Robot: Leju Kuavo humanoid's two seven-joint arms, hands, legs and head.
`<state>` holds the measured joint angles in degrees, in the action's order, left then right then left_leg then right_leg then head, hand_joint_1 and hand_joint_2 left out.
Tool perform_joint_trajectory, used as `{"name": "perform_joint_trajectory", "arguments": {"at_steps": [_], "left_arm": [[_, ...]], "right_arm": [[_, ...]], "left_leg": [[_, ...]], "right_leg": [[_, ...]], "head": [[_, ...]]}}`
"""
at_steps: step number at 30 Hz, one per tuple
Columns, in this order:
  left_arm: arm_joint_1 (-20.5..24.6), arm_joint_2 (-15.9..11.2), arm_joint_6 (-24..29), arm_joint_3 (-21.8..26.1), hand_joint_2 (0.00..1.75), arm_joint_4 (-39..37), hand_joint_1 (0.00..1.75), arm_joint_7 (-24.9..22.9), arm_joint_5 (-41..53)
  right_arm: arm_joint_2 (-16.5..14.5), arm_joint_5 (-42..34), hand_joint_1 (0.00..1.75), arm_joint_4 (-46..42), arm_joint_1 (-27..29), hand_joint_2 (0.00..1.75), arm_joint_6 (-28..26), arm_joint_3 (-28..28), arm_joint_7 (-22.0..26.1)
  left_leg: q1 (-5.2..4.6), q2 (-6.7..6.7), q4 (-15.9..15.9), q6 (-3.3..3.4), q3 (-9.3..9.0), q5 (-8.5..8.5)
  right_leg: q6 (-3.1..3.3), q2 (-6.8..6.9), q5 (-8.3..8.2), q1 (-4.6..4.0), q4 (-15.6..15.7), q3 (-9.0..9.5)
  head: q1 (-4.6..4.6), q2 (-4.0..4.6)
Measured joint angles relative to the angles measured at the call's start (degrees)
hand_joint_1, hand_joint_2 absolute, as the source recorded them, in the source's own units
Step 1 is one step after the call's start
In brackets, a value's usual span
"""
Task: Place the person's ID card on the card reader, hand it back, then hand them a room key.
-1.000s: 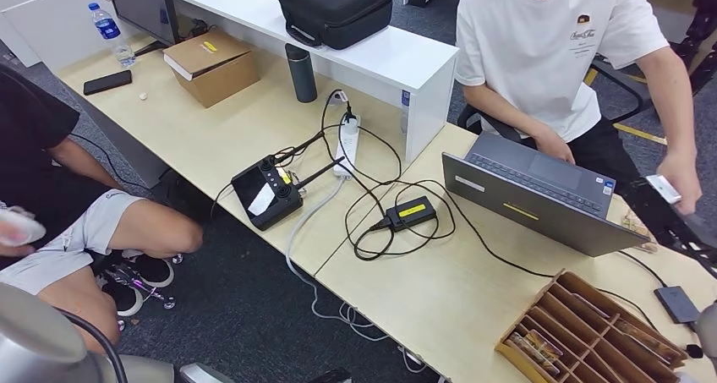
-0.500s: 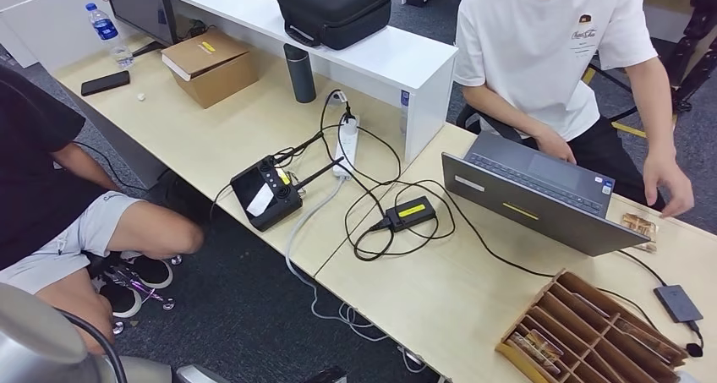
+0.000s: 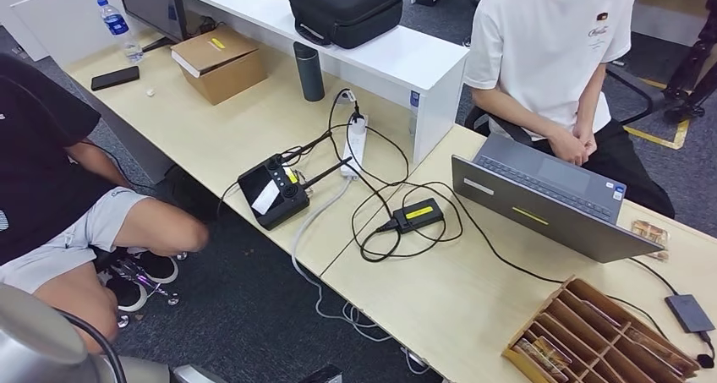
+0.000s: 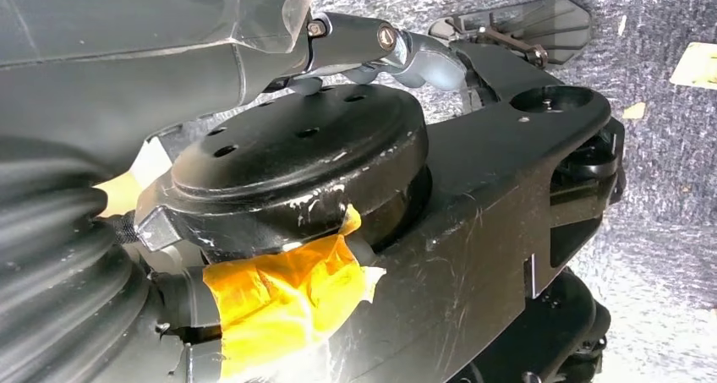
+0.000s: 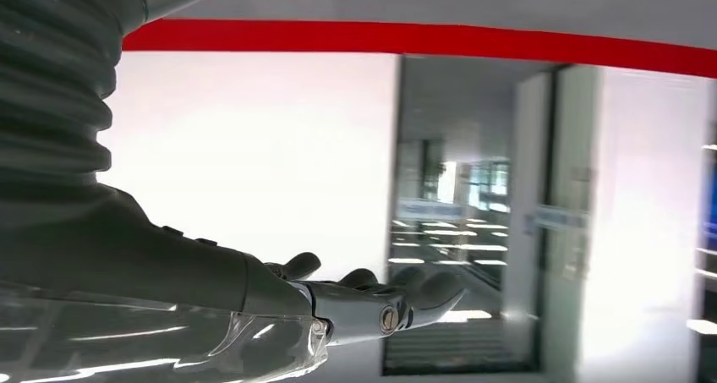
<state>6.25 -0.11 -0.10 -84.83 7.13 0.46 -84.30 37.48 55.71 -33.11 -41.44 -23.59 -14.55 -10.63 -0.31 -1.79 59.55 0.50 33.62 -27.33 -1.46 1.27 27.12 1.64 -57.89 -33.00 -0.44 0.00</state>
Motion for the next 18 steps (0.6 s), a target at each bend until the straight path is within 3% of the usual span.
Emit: {"name": "perform_joint_trajectory", "arguments": {"at_steps": [4,8,12,16,18], "left_arm": [[-0.2,-0.1,0.0,0.0,1.75,0.0,0.00,-0.7,-0.5],[-0.3,-0.1,0.0,0.0,1.75,0.0,0.00,-1.5,-1.0],[-0.3,-0.1,0.1,0.0,1.75,0.0,0.00,-2.0,-1.7],[-0.4,-0.1,0.3,0.5,1.75,0.0,0.00,-2.2,-2.6],[-0.4,0.2,1.6,1.0,0.87,0.0,0.00,-2.1,-2.8]], "right_arm": [[4.2,-3.6,0.00,2.3,13.9,1.75,-3.2,9.1,2.1],[3.7,-6.9,0.00,6.3,26.1,1.75,-5.4,19.0,4.9],[-0.3,-10.2,0.00,11.1,34.0,1.75,-5.9,27.6,8.3],[-9.3,-11.3,0.00,16.2,39.1,1.75,-3.9,34.9,5.7],[-14.5,-10.9,0.00,18.1,40.5,1.75,-1.9,36.7,2.6]], "left_leg": [[0.03,-0.24,0.0,0.10,0.01,-0.16],[0.03,-0.16,-0.1,0.10,-0.01,-0.29],[0.06,-0.07,-0.2,0.06,-0.09,-0.32],[0.24,0.04,-0.2,-0.04,-0.14,-0.38],[0.25,0.18,-0.3,-0.09,-0.21,-0.40]], "right_leg": [[-0.16,0.28,0.16,-0.02,0.0,0.16],[-0.09,0.22,0.27,-0.01,0.0,0.15],[-0.01,0.15,0.32,-0.05,0.1,0.14],[0.14,0.04,0.41,-0.21,0.0,0.17],[0.18,-0.14,0.42,-0.21,0.0,0.16]], "head": [[-0.01,0.00],[-0.01,0.00],[-0.01,0.00],[-0.01,0.00],[-0.02,0.00]]}}
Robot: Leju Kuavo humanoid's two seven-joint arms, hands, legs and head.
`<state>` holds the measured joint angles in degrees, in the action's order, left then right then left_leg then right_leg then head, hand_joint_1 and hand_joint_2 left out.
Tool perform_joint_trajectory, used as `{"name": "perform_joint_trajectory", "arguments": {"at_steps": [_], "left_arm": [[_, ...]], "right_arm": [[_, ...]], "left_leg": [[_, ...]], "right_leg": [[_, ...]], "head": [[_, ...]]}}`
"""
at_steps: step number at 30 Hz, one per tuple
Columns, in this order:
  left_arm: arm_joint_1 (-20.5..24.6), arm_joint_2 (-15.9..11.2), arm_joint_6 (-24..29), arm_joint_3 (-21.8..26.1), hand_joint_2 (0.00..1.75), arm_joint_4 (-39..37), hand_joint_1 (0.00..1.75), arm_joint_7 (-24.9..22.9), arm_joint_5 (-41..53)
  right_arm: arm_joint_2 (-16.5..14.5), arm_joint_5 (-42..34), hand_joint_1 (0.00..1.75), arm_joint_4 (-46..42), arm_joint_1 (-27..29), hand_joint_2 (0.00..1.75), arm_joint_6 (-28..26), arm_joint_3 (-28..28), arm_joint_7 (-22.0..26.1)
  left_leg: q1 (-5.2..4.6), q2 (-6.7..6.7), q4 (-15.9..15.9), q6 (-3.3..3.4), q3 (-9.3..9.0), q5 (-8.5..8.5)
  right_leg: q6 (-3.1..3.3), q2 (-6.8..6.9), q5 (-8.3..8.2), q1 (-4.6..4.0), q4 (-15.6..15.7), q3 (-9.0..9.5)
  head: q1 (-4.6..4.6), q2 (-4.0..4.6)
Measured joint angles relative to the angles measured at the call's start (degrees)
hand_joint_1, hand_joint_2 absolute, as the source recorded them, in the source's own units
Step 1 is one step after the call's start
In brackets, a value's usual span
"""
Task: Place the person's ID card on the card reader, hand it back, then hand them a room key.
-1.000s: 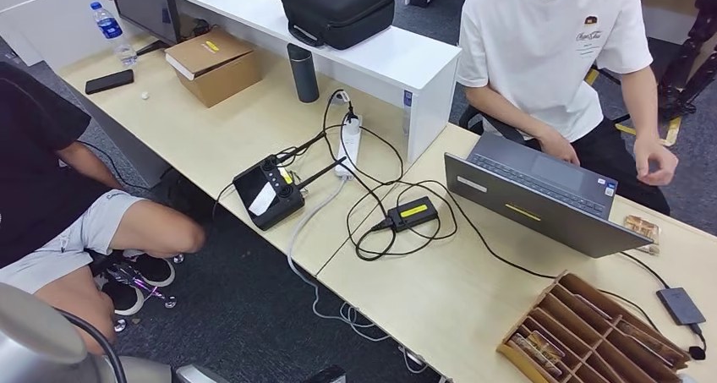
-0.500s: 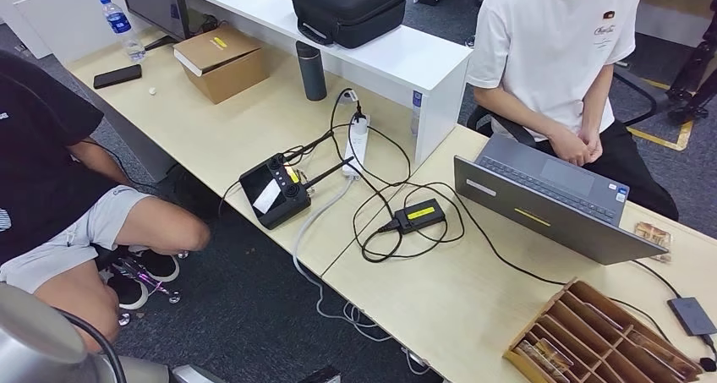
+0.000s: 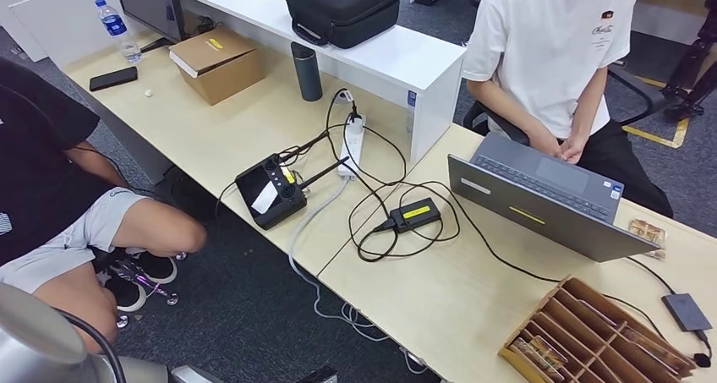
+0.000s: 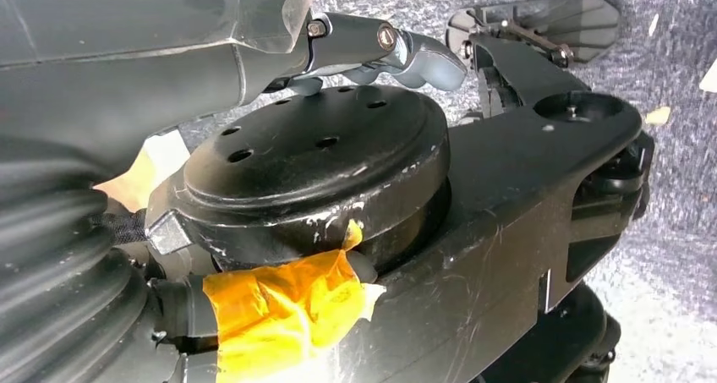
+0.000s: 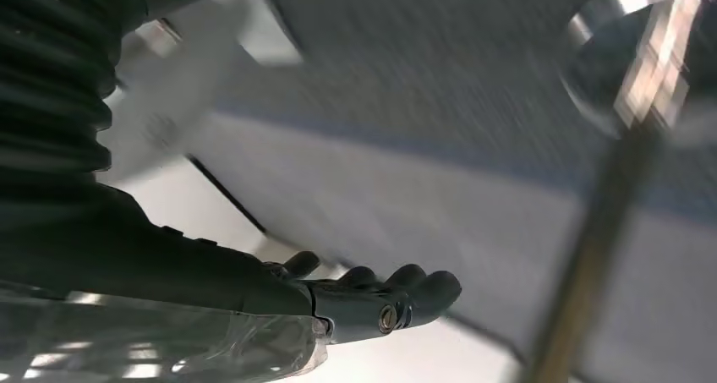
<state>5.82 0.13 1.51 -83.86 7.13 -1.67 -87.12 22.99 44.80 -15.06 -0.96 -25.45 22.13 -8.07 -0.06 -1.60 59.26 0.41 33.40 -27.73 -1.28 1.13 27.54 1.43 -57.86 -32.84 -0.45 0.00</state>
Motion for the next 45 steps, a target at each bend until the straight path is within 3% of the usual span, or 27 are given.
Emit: {"name": "perform_joint_trajectory", "arguments": {"at_steps": [2,4,8,10,12,14,19,26,36,40,45], "left_arm": [[0.0,0.7,2.1,0.4,0.00,0.0,0.00,0.1,-0.1],[0.0,1.3,3.9,0.6,0.00,0.0,0.00,0.1,-0.1],[0.2,1.7,5.6,0.6,0.00,0.0,0.00,-0.9,-0.1],[0.3,1.8,6.2,0.6,0.00,0.0,0.87,-1.2,-0.1],[0.3,1.9,6.5,0.6,0.00,0.0,1.75,-0.9,-0.1],[0.1,2.0,6.4,0.6,0.00,0.0,1.75,0.3,-0.1],[-0.4,1.8,6.8,0.6,0.00,-0.3,1.75,2.4,0.4],[-0.3,0.7,6.1,0.6,0.00,-0.7,1.75,2.4,1.5],[-0.2,0.4,5.8,0.6,0.00,-0.9,1.75,1.7,1.6],[-0.1,0.4,5.9,0.6,0.00,-0.9,0.00,1.2,1.4],[0.1,1.0,8.9,0.6,0.00,-0.9,0.00,0.4,0.3]], "right_arm": [[-4.9,0.4,0.00,1.4,0.8,1.75,2.0,1.1,-1.8],[-9.2,1.0,0.00,2.4,1.1,1.75,3.8,1.7,-2.5],[-16.1,1.8,0.00,3.6,1.2,0.00,7.7,1.9,-3.5],[-19.5,2.2,0.10,3.9,1.1,0.00,8.1,1.9,-5.0],[-22.7,2.0,0.98,4.1,0.8,0.00,8.5,2.1,-6.8],[-25.4,1.4,1.75,4.3,0.5,0.00,10.8,2.5,-7.8],[-28.6,4.8,1.75,4.9,0.0,0.00,23.0,2.7,-10.8],[-29.5,6.8,1.75,4.9,-0.2,0.00,32.0,1.7,-13.5],[-29.7,6.9,1.75,4.9,-0.4,0.00,33.1,1.2,-13.7],[-29.7,7.1,0.00,4.9,-0.5,0.00,31.7,1.2,-14.0],[-29.6,7.1,0.00,4.7,-0.5,0.00,19.1,1.2,-14.8]], "left_leg": [[0.00,0.25,-0.1,-0.07,-0.12,-0.03],[-0.01,0.51,-0.1,-0.12,-0.23,-0.05],[0.00,0.69,-0.1,-0.20,-0.32,-0.01],[0.03,0.69,-0.1,-0.28,-0.34,0.04],[0.05,0.69,-0.1,-0.33,-0.35,0.07],[0.04,0.69,-0.1,-0.34,-0.35,0.08],[0.03,0.67,-0.1,-0.35,-0.31,0.09],[-0.01,0.65,-0.1,-0.35,-0.30,0.09],[-0.01,0.64,-0.1,-0.35,-0.31,0.09],[-0.02,0.63,-0.1,-0.35,-0.31,0.09],[-0.03,0.64,-0.1,-0.34,-0.32,0.09]], "right_leg": [[0.03,-0.29,-0.01,0.01,0.0,-0.01],[0.07,-0.53,0.00,0.01,-0.1,-0.01],[0.13,-0.67,0.00,0.00,-0.1,-0.01],[0.17,-0.67,-0.02,-0.01,-0.1,-0.02],[0.22,-0.67,-0.06,-0.03,-0.2,-0.03],[0.26,-0.69,-0.08,-0.02,-0.2,-0.05],[0.28,-0.69,-0.10,-0.01,-0.2,-0.08],[0.28,-0.68,-0.11,0.02,-0.1,-0.06],[0.28,-0.68,-0.11,0.03,-0.1,-0.05],[0.28,-0.68,-0.11,0.03,-0.1,-0.05],[0.28,-0.68,-0.11,0.04,-0.1,-0.03]], "head": [[-0.01,0.00],[-0.01,0.00],[-0.01,0.00],[-0.01,0.00],[0.00,0.00],[0.00,0.00],[0.01,0.00],[0.01,0.00],[0.01,0.00],[0.01,0.00],[0.01,0.00]]}}
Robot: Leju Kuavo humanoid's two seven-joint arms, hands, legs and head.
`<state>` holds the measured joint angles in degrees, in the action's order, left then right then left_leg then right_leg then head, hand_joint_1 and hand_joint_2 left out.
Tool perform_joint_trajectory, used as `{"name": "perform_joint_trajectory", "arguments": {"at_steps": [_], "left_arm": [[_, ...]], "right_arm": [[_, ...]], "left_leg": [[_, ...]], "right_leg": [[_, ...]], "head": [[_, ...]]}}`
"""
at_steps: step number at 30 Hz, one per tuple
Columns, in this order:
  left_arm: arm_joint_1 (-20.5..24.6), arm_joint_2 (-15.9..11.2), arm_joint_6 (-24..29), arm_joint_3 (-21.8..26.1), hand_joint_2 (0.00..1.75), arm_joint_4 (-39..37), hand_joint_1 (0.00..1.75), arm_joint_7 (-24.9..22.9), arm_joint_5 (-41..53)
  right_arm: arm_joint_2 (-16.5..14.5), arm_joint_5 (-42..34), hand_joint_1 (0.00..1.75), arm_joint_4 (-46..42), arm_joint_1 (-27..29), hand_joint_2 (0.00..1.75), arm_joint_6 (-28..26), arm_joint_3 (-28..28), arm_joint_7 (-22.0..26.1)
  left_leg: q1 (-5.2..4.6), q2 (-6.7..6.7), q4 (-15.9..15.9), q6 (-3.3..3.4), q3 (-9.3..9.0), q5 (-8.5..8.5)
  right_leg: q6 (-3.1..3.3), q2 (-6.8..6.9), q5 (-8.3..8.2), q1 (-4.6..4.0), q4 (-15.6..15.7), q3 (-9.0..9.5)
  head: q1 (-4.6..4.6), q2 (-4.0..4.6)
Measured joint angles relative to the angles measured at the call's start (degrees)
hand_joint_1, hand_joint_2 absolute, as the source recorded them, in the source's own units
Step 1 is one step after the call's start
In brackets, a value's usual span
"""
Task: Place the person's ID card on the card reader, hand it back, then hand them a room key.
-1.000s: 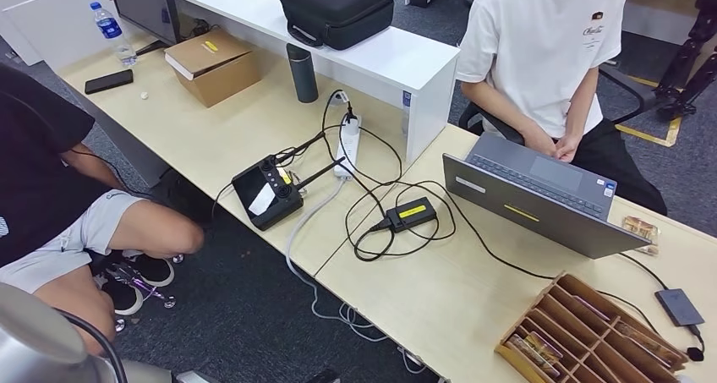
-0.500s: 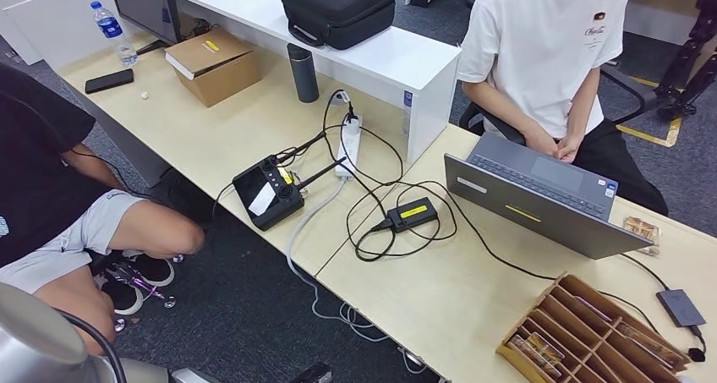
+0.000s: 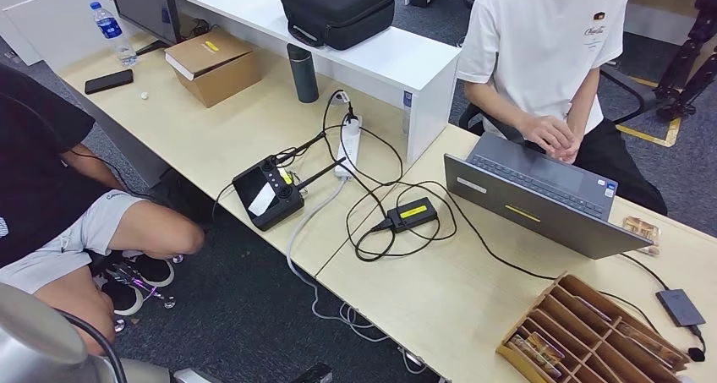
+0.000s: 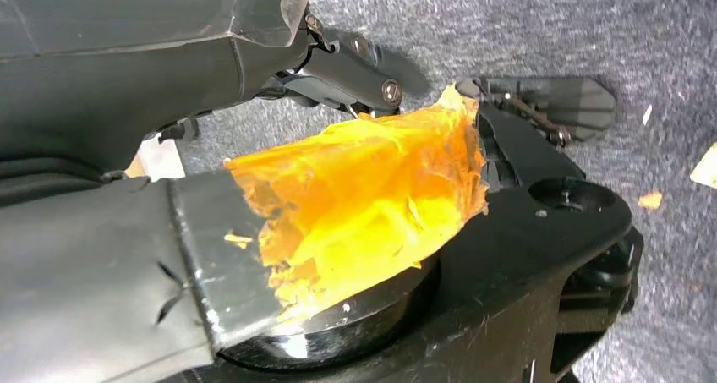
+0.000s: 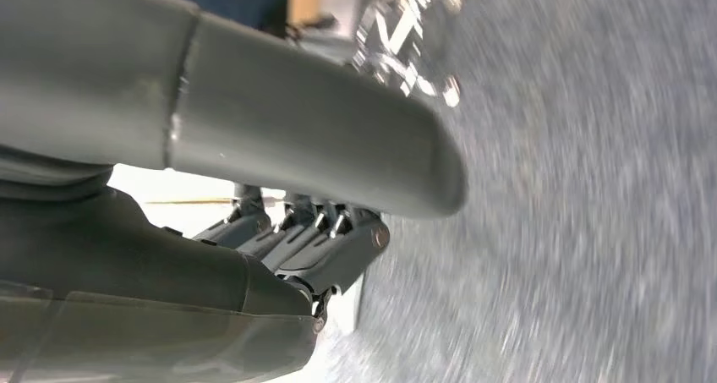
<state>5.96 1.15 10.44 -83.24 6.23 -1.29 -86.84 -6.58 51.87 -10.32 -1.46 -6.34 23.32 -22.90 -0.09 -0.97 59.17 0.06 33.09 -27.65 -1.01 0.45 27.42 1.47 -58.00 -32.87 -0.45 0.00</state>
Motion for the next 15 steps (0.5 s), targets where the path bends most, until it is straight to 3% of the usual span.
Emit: {"name": "perform_joint_trajectory", "arguments": {"at_steps": [7,11,15], "left_arm": [[0.1,0.4,0.7,0.2,0.00,0.0,0.00,-0.4,-0.1],[0.1,0.4,0.7,0.2,0.00,0.0,1.75,-0.2,-0.1],[-0.1,0.3,0.1,0.2,0.00,0.0,1.75,0.9,0.0]], "right_arm": [[-0.1,-0.2,0.00,0.0,-0.1,0.00,-1.8,0.0,-0.2],[-0.4,-0.3,1.75,0.0,-0.1,0.00,-1.1,0.1,-0.1],[-0.5,-0.2,1.75,0.1,-0.1,0.00,0.9,0.1,1.7]], "left_leg": [[-0.01,-0.03,0.0,0.00,-0.01,0.00],[-0.01,-0.03,0.0,0.00,-0.02,0.00],[-0.01,-0.03,0.0,0.00,-0.01,0.00]], "right_leg": [[0.00,0.01,0.00,0.00,0.0,0.00],[0.00,0.01,0.00,0.00,0.0,0.00],[0.00,0.01,0.00,0.00,0.0,-0.01]], "head": [[-0.01,0.00],[-0.01,0.00],[0.00,0.00]]}}
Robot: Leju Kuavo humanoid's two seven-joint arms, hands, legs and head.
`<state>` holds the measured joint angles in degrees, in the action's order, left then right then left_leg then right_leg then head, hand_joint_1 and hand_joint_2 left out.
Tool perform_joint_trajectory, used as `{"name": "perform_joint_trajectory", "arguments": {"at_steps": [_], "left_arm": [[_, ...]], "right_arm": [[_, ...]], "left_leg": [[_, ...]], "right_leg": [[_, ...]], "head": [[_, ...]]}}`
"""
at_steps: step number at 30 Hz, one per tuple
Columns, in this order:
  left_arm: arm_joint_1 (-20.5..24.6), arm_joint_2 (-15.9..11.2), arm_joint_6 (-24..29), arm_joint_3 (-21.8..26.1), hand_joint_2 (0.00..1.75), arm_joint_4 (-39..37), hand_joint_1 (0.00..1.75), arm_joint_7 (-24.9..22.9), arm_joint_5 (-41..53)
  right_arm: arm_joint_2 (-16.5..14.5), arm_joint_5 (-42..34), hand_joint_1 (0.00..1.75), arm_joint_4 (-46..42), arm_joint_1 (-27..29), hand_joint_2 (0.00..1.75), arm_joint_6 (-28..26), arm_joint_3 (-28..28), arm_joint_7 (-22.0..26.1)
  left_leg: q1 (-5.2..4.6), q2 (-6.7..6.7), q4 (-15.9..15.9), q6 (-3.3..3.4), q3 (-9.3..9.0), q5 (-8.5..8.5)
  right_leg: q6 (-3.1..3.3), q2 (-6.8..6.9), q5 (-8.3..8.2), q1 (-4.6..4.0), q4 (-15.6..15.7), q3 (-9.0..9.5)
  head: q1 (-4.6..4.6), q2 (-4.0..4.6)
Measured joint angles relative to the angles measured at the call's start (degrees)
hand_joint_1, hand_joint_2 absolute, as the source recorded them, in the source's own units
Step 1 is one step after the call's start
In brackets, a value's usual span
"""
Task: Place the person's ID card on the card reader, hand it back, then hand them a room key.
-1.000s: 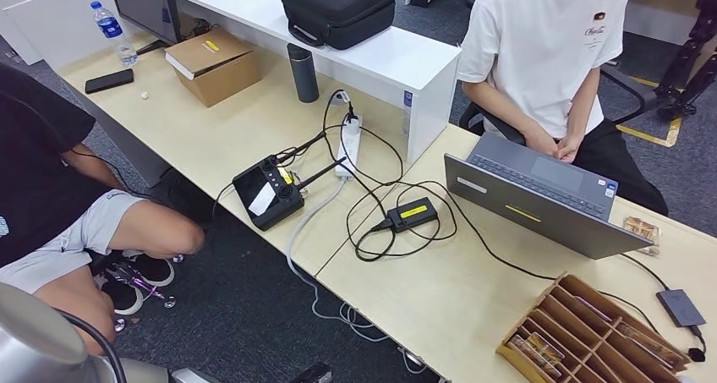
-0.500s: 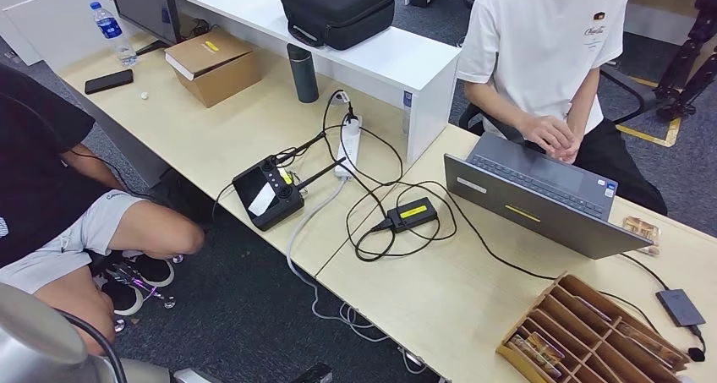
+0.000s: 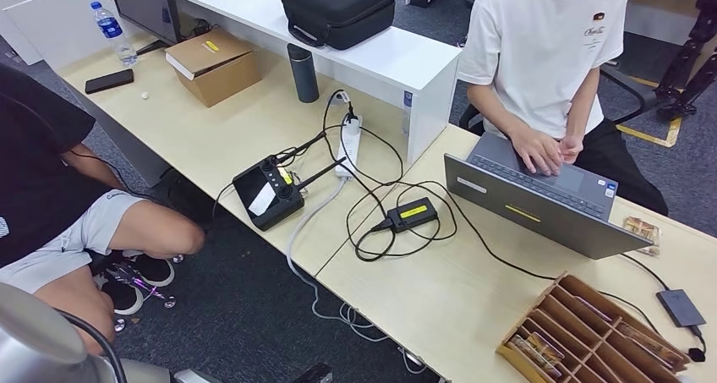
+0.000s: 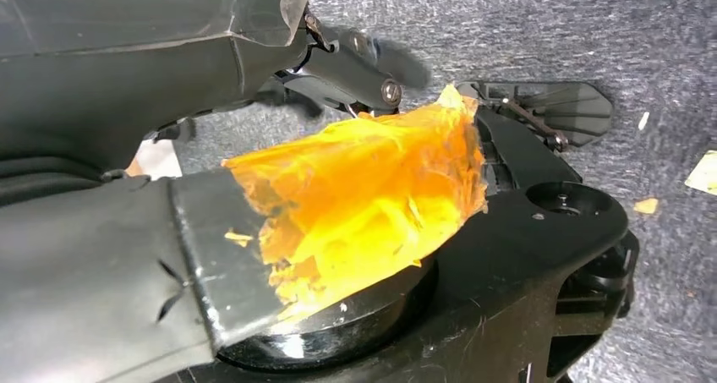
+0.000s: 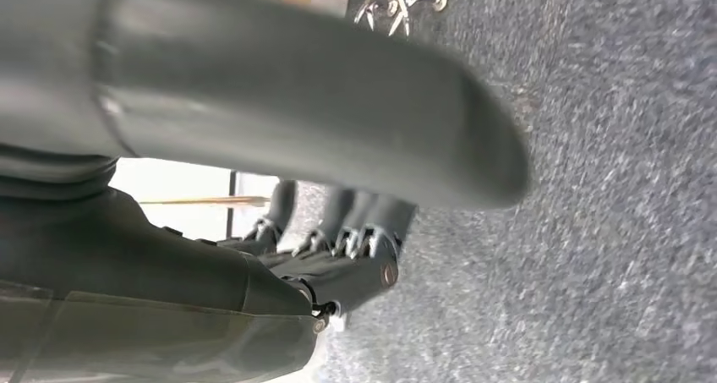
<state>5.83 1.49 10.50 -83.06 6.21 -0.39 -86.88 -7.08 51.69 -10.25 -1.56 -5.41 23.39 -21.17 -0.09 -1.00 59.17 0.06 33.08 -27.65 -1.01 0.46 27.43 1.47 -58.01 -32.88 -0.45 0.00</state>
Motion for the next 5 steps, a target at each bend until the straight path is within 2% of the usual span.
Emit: {"name": "perform_joint_trajectory", "arguments": {"at_steps": [5], "left_arm": [[-0.1,-0.1,-0.2,0.0,0.00,0.0,1.75,0.4,0.0]], "right_arm": [[0.0,0.0,1.75,0.0,0.0,0.00,0.8,0.0,0.5]], "left_leg": [[-0.01,0.02,0.0,0.00,0.01,0.00]], "right_leg": [[0.00,0.00,0.00,0.01,0.0,0.01]], "head": [[0.00,0.00]]}}
